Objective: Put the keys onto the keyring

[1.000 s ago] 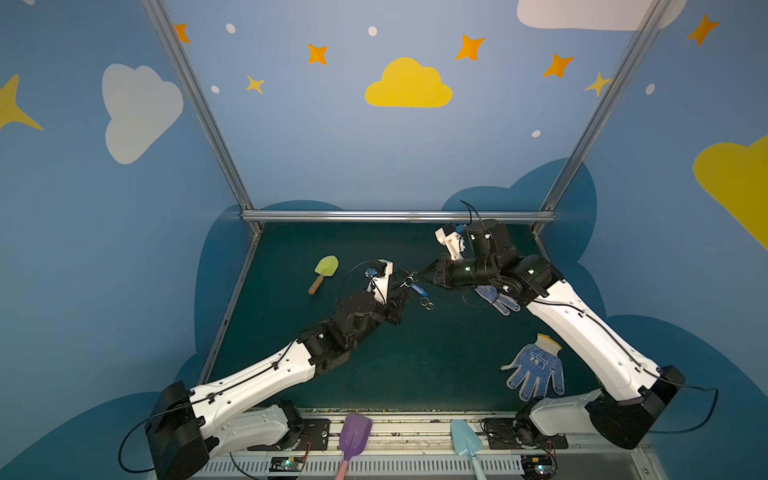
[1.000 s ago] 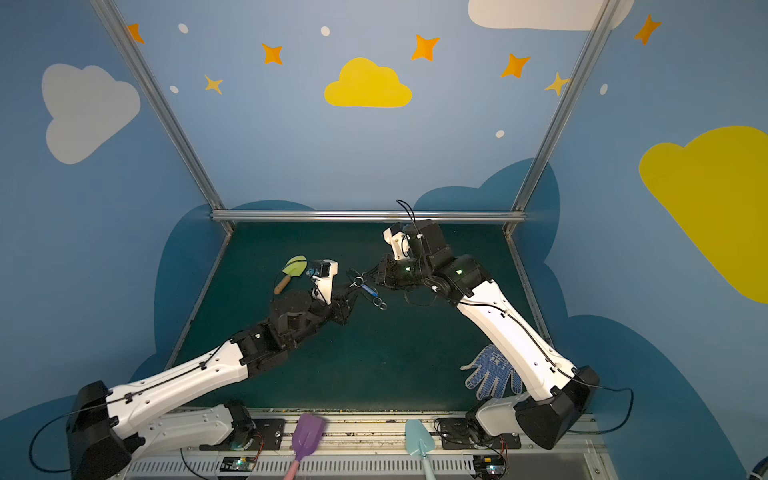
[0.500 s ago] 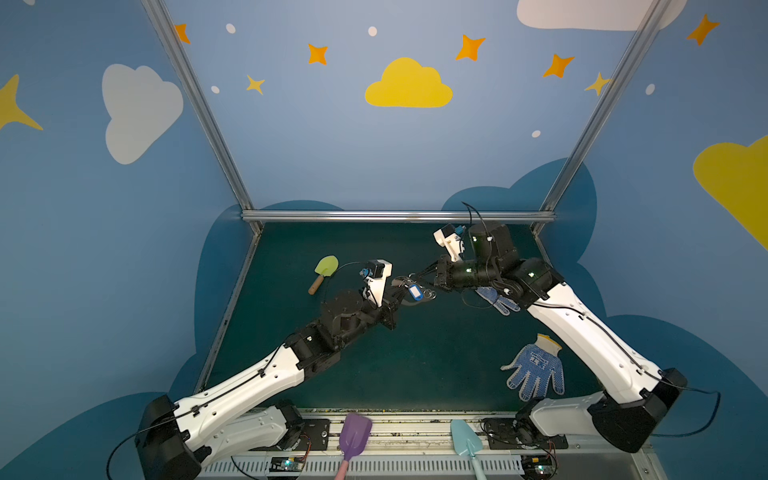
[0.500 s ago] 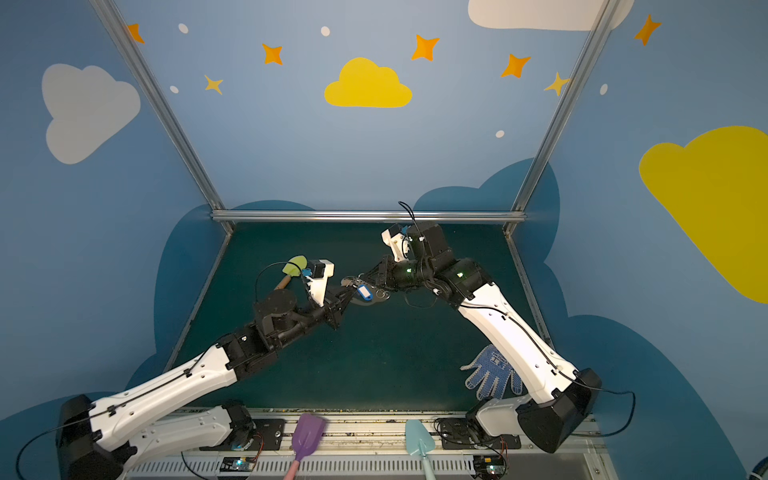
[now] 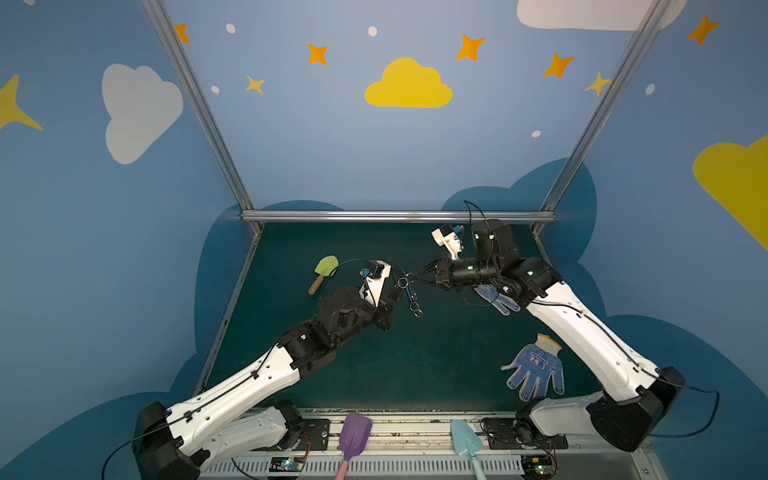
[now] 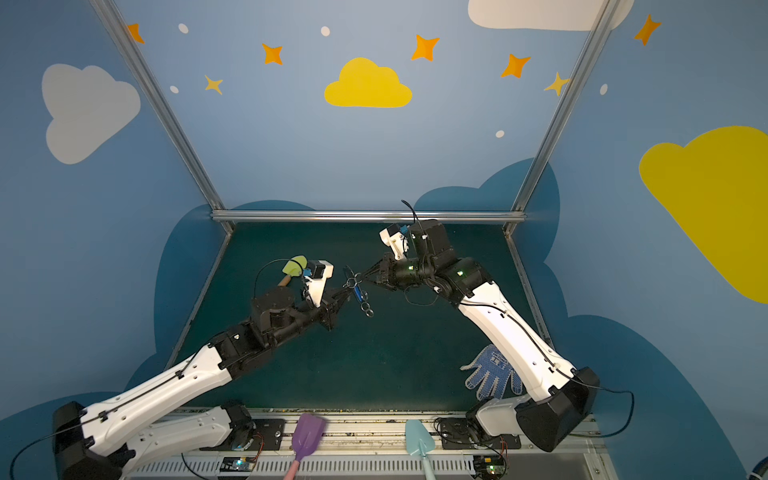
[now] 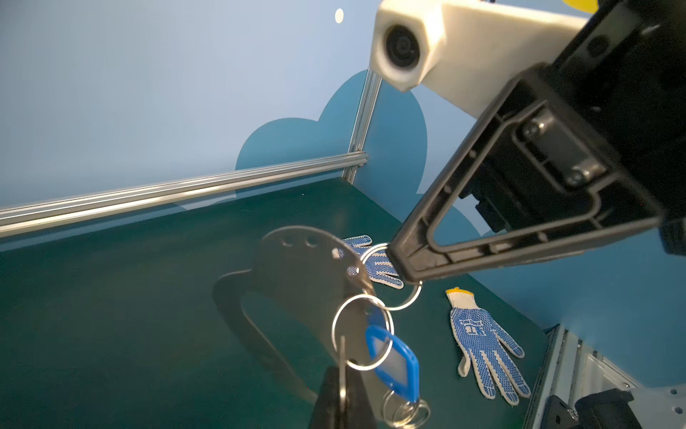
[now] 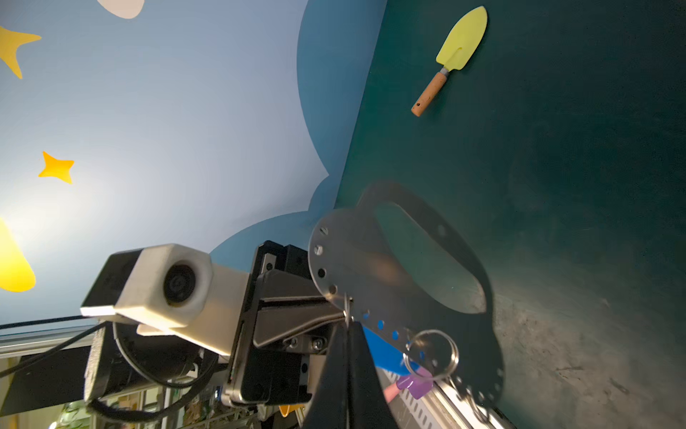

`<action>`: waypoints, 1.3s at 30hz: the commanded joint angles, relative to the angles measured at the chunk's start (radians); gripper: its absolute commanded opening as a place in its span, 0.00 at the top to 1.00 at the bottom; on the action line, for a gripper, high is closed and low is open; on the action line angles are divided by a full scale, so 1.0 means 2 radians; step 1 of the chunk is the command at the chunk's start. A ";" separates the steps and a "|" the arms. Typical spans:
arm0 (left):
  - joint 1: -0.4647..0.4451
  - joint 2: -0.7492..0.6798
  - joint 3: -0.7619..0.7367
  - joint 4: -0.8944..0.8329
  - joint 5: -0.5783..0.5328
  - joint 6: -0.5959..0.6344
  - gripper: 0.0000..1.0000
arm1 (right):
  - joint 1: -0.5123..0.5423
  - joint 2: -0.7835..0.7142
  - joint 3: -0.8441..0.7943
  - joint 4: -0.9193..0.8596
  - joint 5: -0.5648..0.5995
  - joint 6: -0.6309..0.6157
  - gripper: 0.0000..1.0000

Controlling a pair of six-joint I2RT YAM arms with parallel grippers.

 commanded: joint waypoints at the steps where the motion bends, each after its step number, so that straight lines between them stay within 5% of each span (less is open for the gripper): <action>1: 0.001 0.003 0.016 -0.017 -0.012 0.019 0.96 | -0.001 0.010 0.009 0.002 -0.038 0.000 1.00; 10: -0.002 0.010 0.028 -0.022 -0.027 0.038 0.97 | -0.001 0.025 0.004 0.021 -0.105 0.012 1.00; 18: -0.002 -0.031 0.012 -0.056 -0.069 0.045 0.97 | -0.028 0.007 -0.037 0.063 -0.109 0.042 1.00; 22: -0.002 -0.026 0.023 -0.058 -0.049 0.047 0.97 | -0.022 0.025 -0.041 0.074 -0.135 0.046 1.00; 32: -0.003 -0.037 0.048 -0.088 0.022 0.057 0.96 | -0.046 0.014 -0.085 0.116 -0.098 0.078 1.00; 39: -0.002 -0.023 0.076 -0.124 0.017 0.066 0.96 | -0.045 0.012 -0.096 0.138 -0.106 0.085 1.00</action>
